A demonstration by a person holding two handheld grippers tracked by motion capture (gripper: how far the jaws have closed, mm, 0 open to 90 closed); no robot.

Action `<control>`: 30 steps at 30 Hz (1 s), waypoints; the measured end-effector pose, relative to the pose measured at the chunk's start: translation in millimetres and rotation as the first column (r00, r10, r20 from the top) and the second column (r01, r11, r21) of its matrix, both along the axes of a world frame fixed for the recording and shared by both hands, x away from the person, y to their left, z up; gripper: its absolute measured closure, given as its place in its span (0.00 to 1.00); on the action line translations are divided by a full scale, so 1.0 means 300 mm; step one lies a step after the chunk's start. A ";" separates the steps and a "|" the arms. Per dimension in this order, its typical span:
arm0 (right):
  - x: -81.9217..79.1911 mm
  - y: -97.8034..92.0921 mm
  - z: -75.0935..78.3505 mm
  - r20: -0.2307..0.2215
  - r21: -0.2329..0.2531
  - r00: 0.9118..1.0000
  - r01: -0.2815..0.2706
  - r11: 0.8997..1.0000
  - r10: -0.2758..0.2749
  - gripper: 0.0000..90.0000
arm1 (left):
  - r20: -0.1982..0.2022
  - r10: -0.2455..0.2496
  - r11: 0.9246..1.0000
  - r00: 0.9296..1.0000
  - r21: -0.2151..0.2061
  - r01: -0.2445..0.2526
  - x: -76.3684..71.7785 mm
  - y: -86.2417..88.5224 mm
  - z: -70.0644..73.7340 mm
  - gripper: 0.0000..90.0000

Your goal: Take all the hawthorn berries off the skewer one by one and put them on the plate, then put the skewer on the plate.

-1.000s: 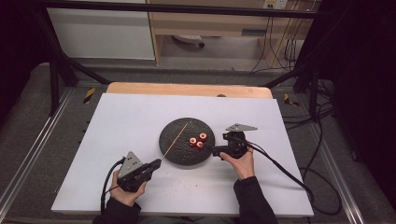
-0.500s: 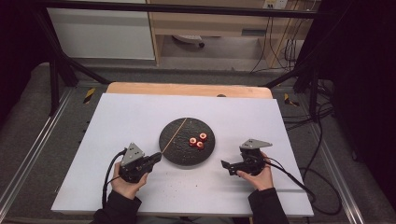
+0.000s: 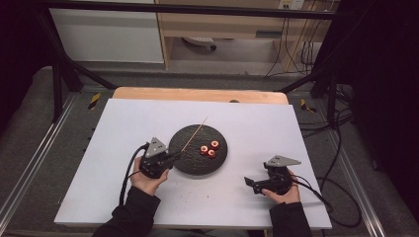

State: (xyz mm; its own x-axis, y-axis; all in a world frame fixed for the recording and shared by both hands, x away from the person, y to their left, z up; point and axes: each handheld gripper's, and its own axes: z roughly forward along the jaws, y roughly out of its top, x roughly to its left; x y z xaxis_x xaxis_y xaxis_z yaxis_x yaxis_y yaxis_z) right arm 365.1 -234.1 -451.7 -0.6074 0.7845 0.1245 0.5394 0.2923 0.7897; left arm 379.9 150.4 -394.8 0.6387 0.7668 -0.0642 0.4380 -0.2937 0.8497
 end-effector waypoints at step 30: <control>-0.010 -0.009 -0.005 -0.009 -0.010 1.000 -0.005 1.000 0.005 0.01 | -0.118 0.101 0.983 0.988 0.164 -0.081 0.155 -0.121 -0.095 0.98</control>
